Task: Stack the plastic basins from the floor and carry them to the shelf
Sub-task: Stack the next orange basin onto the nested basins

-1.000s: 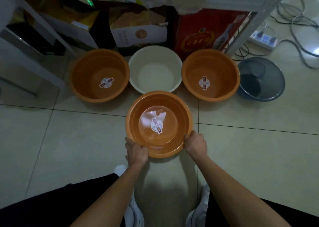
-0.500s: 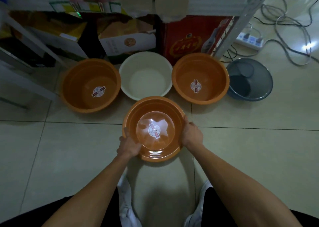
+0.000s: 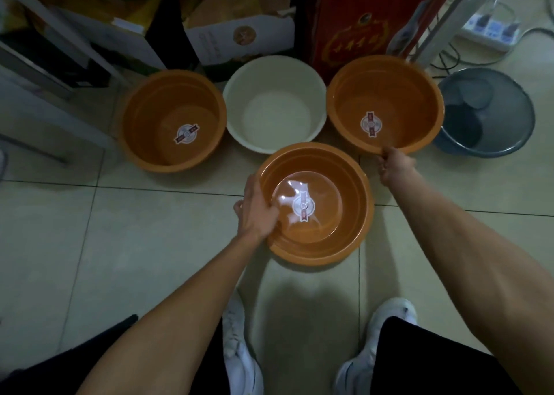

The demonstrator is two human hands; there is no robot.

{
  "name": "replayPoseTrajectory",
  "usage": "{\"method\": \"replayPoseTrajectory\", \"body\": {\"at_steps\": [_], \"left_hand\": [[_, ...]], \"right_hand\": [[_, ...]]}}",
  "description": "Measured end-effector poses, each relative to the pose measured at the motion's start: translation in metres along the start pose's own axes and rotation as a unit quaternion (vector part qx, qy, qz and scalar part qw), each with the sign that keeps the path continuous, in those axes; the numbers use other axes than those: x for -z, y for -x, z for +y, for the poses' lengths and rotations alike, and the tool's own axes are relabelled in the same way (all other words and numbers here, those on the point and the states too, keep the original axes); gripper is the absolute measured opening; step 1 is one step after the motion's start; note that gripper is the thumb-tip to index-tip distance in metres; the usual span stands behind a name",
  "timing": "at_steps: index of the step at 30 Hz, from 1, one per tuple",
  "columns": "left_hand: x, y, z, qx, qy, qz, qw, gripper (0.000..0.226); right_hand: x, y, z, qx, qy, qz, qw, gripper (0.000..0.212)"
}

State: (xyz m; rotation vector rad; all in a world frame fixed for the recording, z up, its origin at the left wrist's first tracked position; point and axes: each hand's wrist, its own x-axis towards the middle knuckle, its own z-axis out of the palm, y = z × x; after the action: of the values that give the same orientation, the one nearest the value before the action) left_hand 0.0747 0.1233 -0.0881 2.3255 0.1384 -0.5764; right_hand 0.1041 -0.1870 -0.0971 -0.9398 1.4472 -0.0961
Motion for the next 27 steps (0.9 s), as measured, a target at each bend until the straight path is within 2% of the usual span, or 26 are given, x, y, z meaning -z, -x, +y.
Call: {"method": "replayPoseTrajectory", "body": {"at_steps": [2,4,8,13,17,20,22,24,27], "left_hand": [[0.001,0.0,0.007,-0.011,-0.009,-0.013,1.0,0.075],[0.006,0.004,0.018,-0.021,-0.015,-0.018,1.0,0.074],[0.023,0.024,0.035,-0.004,0.027,-0.005,1.0,0.07],[0.044,0.055,0.046,0.056,0.18,-0.012,0.982,0.051],[0.061,0.072,0.05,0.088,0.271,0.047,0.957,0.057],[0.067,0.076,0.049,0.107,0.29,0.102,0.946,0.045],[0.065,0.079,0.04,0.101,0.249,0.107,0.957,0.043],[0.056,0.084,0.023,0.079,0.189,0.089,0.975,0.051],[0.042,0.09,0.001,0.058,0.153,0.067,0.984,0.052]], "right_hand": [[0.004,0.008,-0.004,0.027,-0.01,0.026,0.999,0.012],[0.014,0.018,-0.01,0.059,0.002,0.062,0.996,0.024],[0.043,0.048,-0.015,0.129,0.066,0.076,0.987,0.018],[0.078,0.099,-0.005,0.195,0.154,0.01,0.969,0.012],[0.093,0.13,0.023,0.194,0.232,-0.068,0.951,0.012],[0.095,0.144,0.054,0.169,0.283,-0.125,0.936,0.037],[0.093,0.146,0.071,0.206,0.338,-0.113,0.911,0.058],[0.092,0.142,0.084,0.255,0.4,-0.098,0.875,0.055],[0.095,0.131,0.095,0.28,0.474,-0.094,0.83,0.047]]}}
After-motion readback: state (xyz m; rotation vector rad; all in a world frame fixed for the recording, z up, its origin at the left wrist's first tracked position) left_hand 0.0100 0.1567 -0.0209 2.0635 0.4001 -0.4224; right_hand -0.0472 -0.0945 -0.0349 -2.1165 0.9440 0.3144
